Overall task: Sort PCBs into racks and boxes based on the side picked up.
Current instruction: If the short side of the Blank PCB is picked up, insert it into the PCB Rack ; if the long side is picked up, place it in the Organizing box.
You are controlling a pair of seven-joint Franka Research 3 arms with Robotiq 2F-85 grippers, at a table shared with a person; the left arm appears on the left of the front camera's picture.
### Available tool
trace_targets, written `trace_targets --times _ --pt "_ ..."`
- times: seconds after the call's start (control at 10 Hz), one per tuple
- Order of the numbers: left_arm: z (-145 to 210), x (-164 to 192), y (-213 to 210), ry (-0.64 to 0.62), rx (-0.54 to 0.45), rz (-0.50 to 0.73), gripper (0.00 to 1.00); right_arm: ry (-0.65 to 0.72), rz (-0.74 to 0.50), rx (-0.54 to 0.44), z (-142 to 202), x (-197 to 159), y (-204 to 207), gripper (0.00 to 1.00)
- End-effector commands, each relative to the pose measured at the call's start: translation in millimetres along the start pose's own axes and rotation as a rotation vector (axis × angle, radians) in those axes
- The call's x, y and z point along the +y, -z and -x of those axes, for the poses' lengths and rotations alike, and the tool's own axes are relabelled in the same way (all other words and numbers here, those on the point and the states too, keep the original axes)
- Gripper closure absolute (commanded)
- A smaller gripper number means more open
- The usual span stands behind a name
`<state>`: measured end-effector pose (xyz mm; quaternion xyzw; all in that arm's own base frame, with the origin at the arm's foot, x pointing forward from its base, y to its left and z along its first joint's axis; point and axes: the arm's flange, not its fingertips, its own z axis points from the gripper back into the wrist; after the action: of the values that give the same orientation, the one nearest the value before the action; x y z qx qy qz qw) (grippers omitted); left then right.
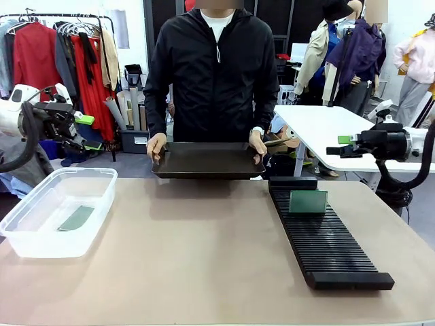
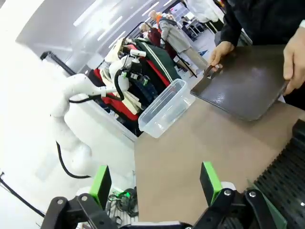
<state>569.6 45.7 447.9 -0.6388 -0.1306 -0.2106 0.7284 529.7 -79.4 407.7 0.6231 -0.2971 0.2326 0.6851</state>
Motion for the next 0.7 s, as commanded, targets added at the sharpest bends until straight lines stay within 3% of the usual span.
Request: trace_targets --times 0.0,0.5,0.6 --pt "0 -1 -1 0.001 0.009 -0.005 0.0 0.121 0.044 -0.047 10 23 10 0.0" --pt "0 -1 -1 0.001 0.009 -0.005 0.0 0.195 0.012 -0.069 20 40 28 0.0" --pt "0 -1 -1 0.001 0.009 -0.005 0.0 0.163 0.016 -0.021 24 27 18 0.0"
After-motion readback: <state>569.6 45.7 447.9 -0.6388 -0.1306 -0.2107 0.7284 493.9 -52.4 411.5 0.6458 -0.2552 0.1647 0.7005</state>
